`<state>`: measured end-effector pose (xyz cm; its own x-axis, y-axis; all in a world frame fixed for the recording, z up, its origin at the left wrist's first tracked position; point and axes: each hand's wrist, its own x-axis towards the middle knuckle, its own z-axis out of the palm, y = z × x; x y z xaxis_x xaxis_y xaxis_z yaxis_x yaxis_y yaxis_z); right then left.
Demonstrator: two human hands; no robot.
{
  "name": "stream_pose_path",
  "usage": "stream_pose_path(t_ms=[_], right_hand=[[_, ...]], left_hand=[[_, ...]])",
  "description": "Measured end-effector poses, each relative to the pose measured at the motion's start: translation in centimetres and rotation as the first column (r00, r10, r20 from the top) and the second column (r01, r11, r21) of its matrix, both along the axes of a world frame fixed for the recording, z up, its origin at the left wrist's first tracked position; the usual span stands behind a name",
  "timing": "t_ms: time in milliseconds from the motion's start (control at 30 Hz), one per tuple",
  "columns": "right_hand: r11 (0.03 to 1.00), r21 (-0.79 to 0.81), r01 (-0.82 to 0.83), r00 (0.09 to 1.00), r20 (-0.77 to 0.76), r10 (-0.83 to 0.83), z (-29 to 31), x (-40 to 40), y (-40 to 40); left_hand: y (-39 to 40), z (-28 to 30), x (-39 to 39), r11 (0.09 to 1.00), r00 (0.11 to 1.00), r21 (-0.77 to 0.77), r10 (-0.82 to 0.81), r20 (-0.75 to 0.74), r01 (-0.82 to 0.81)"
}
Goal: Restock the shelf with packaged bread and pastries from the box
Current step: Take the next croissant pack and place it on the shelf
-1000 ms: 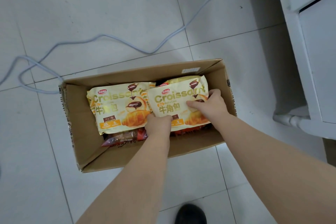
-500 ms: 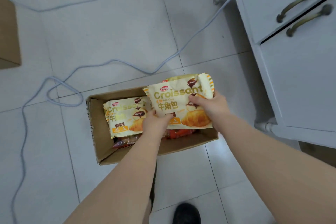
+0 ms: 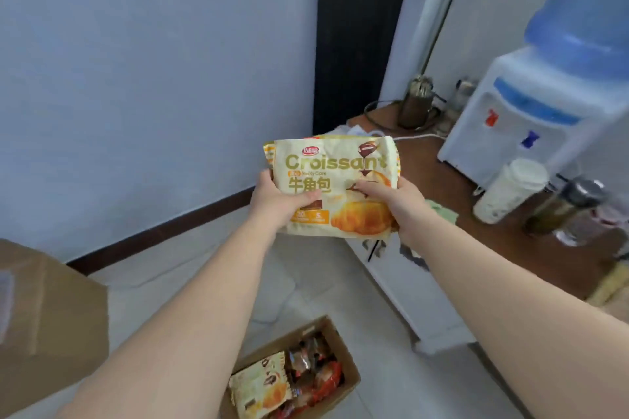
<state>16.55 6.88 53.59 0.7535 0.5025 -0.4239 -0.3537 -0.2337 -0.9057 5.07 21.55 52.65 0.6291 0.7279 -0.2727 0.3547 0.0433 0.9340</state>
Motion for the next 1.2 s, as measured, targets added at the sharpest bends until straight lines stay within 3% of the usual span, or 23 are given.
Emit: stream_pose_path(t_ms=[167, 433, 600, 733, 1000, 1200], right_hand=[[0.997, 0.029, 0.068, 0.957, 0.282, -0.073, 15.6, -1.4, -5.9], [0.898, 0.049, 0.436, 0.72, 0.58, -0.381, 31.3, -6.0, -23.1], [0.765, 0.097, 0.637, 0.532, 0.662, -0.527, 35.3, -11.2, -34.4], [0.597, 0.16, 0.786, 0.35, 0.682, -0.642, 37.3, -15.5, -41.4], [0.258, 0.248, 0.934, 0.016, 0.69, -0.724, 40.5, -24.9, -50.4], [0.005, 0.316, 0.949, -0.211, 0.645, -0.734, 40.8, -32.4, -54.1]], left_hand=[[-4.6, 16.7, 0.9, 0.976, 0.973, 0.185, -0.147, 0.18, 0.113], [-20.0, 30.4, 2.3, 0.897, 0.844, 0.329, -0.405, 0.351, 0.294], [-31.1, 34.5, 1.5, 0.799, 0.672, 0.357, -0.601, 0.434, 0.484], [-38.6, 36.3, 0.3, 0.71, 0.536, 0.362, -0.698, 0.475, 0.604], [-50.4, 40.1, -2.4, 0.431, 0.199, 0.442, -0.855, 0.478, 0.787], [-56.9, 41.4, -6.2, 0.173, -0.081, 0.497, -0.89, 0.448, 0.851]])
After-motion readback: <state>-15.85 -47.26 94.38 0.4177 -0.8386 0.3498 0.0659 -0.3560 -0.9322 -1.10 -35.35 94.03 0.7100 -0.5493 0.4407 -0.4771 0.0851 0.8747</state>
